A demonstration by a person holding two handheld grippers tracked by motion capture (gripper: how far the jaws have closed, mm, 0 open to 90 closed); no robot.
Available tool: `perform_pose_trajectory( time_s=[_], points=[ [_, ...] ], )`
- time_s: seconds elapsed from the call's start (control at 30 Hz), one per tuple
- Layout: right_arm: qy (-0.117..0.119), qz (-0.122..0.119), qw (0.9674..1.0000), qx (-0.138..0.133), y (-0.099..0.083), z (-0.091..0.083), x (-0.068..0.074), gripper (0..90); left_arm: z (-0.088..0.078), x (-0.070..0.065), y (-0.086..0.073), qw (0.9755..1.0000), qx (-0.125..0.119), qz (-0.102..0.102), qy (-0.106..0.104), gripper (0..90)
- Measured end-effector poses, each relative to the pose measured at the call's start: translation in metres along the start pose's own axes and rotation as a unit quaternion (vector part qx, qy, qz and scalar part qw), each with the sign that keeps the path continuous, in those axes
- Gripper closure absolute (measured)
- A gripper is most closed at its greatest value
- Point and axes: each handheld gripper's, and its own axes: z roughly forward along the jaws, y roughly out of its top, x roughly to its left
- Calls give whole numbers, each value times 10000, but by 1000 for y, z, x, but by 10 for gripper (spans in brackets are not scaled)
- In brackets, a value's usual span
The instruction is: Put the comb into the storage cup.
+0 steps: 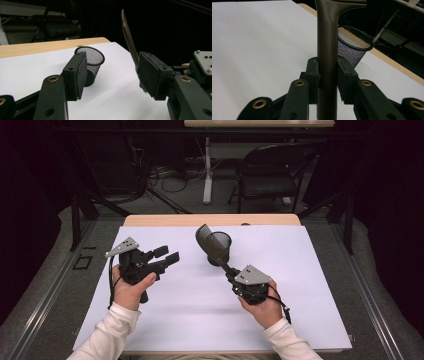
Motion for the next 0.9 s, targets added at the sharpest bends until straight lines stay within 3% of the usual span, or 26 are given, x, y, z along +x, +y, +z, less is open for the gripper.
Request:
perform_pose_trajectory(
  time_s=[0.13, 0.43, 0.9],
  points=[
    [-6, 3, 10000, -15, 0, 0, 1, 729, 5, -1, 2, 10000, -8, 70, 17, 408],
    [-4, 7, 10000, -33, -1, 1, 4, 728, 12, -3, 6, 9998, -107, -130, -98, 437],
    [1, -1, 10000, -56, -2, 2, 6, 728, 23, -6, 11, 9998, -36, -115, -169, 443]
  ],
)
